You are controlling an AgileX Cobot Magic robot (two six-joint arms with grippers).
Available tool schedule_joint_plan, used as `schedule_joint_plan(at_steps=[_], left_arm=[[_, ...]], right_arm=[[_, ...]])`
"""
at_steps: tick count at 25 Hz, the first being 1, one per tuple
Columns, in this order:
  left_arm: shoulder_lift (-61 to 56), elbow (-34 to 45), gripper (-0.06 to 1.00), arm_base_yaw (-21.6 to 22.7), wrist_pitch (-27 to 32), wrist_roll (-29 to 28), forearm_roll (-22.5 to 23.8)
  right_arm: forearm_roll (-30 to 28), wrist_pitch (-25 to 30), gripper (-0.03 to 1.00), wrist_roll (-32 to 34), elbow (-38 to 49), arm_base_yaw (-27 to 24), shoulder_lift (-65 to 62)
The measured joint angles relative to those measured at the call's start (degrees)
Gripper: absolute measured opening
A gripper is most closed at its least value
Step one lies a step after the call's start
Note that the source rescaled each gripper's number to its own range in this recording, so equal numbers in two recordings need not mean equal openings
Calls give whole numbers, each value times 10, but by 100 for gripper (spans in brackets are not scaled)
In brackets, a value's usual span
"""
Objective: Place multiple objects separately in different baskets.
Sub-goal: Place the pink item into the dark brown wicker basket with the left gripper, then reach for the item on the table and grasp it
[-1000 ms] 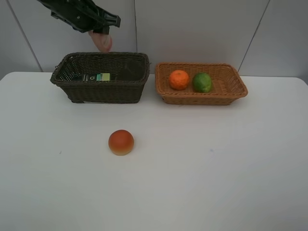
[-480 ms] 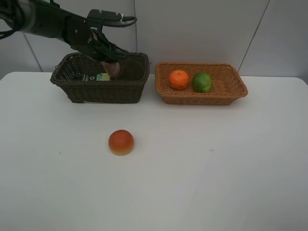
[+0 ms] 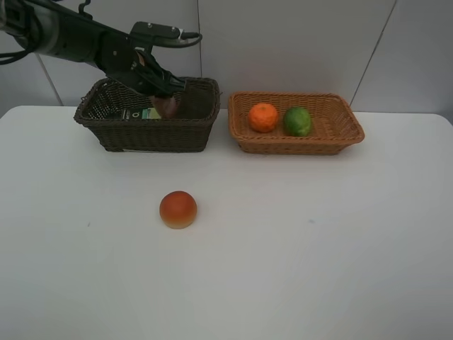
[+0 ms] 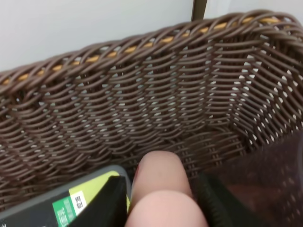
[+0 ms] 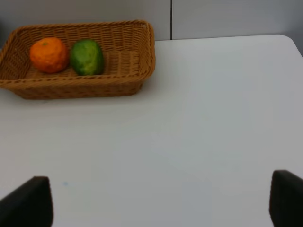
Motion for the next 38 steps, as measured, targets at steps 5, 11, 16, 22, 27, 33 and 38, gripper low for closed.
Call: schedule_joint_plan(at_steps=[5, 11, 16, 22, 27, 33, 38], left_arm=[[-2, 0, 91, 1, 14, 0, -7], [-34, 0, 100, -2, 49, 0, -7], [-80, 0, 100, -16, 129, 3, -10], [-132, 0, 100, -56, 272, 67, -51], [-169, 0, 100, -106, 359, 122, -88], [-181, 0, 100, -159, 471, 176, -111], [-183, 40, 100, -182, 498, 180, -119]], right_arm=[[0, 0, 100, 0, 0, 0, 0], [0, 0, 100, 0, 0, 0, 0], [0, 0, 100, 0, 0, 0, 0], [0, 0, 100, 0, 0, 0, 0], [0, 0, 100, 0, 0, 0, 0], [0, 0, 100, 0, 0, 0, 0], [0, 0, 100, 0, 0, 0, 0]])
